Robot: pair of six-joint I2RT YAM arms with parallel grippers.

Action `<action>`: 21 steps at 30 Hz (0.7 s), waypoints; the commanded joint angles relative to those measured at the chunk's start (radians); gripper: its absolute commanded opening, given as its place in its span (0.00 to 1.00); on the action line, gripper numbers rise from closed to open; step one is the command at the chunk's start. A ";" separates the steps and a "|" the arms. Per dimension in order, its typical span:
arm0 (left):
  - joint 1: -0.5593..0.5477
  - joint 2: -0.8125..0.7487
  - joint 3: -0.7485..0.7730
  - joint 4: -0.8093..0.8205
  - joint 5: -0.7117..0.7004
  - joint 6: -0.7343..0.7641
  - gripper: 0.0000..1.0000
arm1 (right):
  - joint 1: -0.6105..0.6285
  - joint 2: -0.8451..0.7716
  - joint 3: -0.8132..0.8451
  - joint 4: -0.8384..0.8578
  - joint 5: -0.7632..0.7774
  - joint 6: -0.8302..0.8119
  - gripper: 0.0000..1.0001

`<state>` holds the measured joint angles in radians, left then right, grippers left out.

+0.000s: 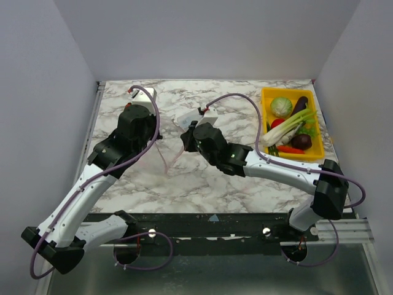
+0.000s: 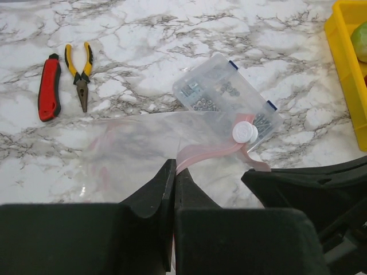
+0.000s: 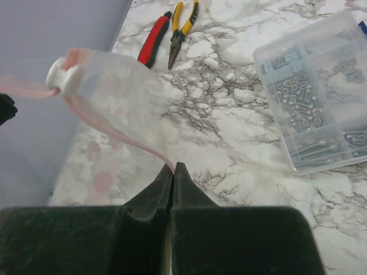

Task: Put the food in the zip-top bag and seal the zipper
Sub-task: Open the zipper of the food storage bag at the center of the board.

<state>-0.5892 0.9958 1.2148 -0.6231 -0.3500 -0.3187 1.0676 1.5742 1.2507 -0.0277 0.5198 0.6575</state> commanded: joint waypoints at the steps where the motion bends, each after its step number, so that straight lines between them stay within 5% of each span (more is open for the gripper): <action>1: 0.004 0.033 0.064 0.023 0.066 0.016 0.00 | -0.002 0.000 0.019 -0.014 -0.065 -0.041 0.01; 7: 0.003 0.061 0.103 0.002 0.085 0.080 0.00 | -0.004 0.021 0.052 -0.082 -0.086 -0.058 0.12; 21: -0.002 0.110 -0.058 0.094 0.165 0.145 0.00 | -0.005 -0.142 0.060 -0.278 -0.173 -0.086 0.80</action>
<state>-0.5896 1.0691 1.1481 -0.5423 -0.2218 -0.1791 1.0649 1.5459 1.3365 -0.2260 0.3714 0.6003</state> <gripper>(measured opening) 0.009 0.722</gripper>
